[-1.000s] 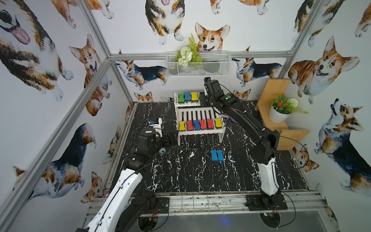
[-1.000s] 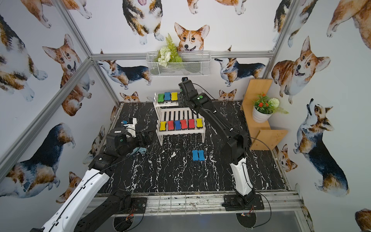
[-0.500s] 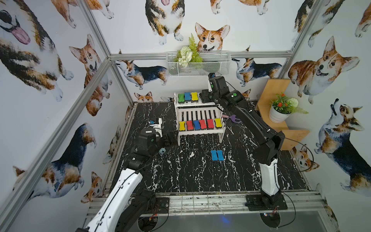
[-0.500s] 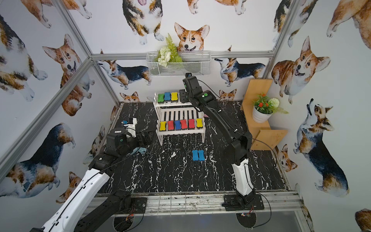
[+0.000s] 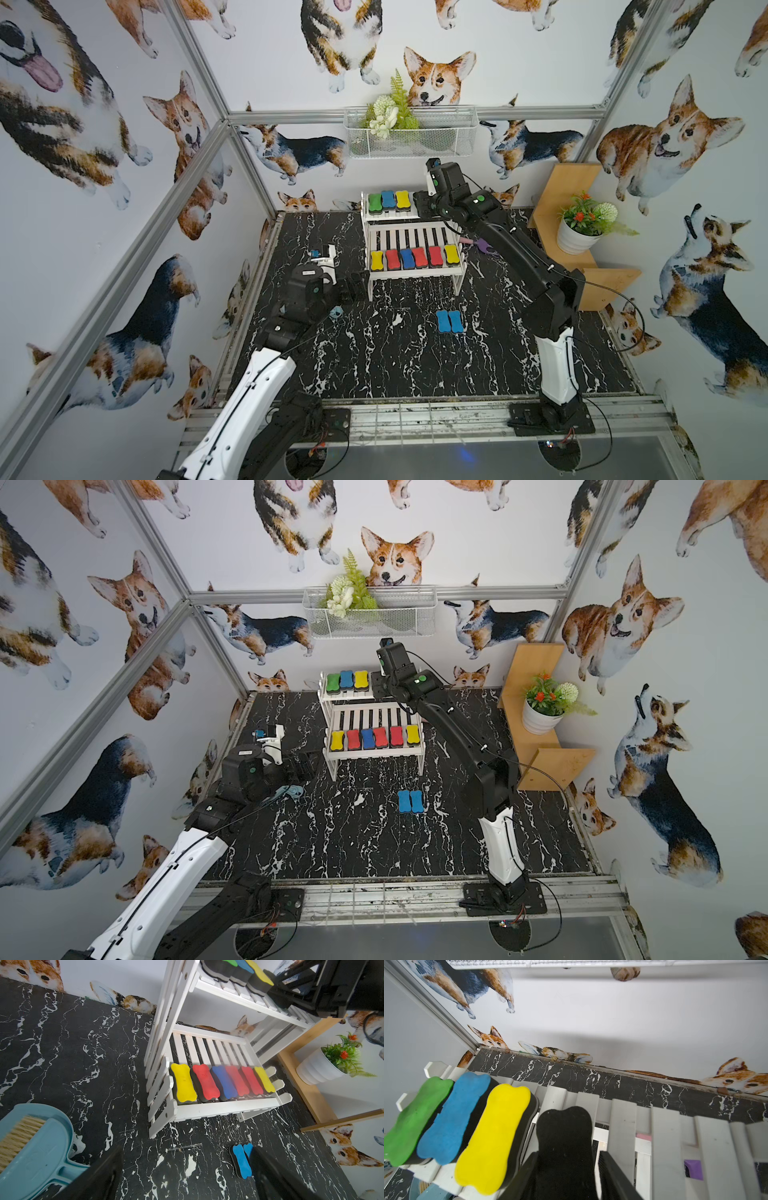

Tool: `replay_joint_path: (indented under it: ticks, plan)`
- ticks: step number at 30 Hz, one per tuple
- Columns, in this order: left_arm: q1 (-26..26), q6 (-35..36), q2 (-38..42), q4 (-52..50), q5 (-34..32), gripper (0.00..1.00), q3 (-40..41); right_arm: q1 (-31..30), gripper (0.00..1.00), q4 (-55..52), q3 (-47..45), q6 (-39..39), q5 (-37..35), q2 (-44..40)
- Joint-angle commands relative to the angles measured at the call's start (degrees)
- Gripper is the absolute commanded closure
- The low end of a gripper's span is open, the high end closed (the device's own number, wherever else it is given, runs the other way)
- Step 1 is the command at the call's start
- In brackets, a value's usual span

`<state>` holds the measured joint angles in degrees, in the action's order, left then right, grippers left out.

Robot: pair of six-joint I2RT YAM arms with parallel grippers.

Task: Remove the whiteboard erasers from the shelf
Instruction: Pick up the whiteboard eraser from the shelf.

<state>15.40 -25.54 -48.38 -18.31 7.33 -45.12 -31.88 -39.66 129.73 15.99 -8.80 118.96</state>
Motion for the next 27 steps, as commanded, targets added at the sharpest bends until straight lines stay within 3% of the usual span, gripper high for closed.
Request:
replay_joint_path:
  ticks: [1,4,9,12,21,27]
  plan:
    - [-0.04,-0.93,0.04,0.64,-0.21,0.01,-0.26,-0.04,0.58,0.1,-0.42,0.45,0.07,-0.88]
    - [0.0,-1.77,0.46,1.14,0.44,0.01,-0.49,-0.04,0.66,1.99,-2.34,0.62,-0.08,-3.1]
    - [-0.02,-3.41,1.61,3.97,4.06,0.01,-0.94,-0.35,0.68,9.79,-12.3,1.87,4.95,-12.52]
    - [-0.02,-4.81,2.52,7.28,7.45,0.01,-0.63,-0.89,0.68,17.12,-23.67,3.65,10.85,-21.12]
    - [-1.13,-11.53,4.15,26.14,22.91,0.01,2.92,-2.0,0.68,43.9,-60.3,17.05,38.18,-43.03]
    - [-4.2,-23.45,0.02,38.32,30.5,0.01,6.51,-2.09,0.68,65.01,-76.71,30.03,47.36,-49.43]
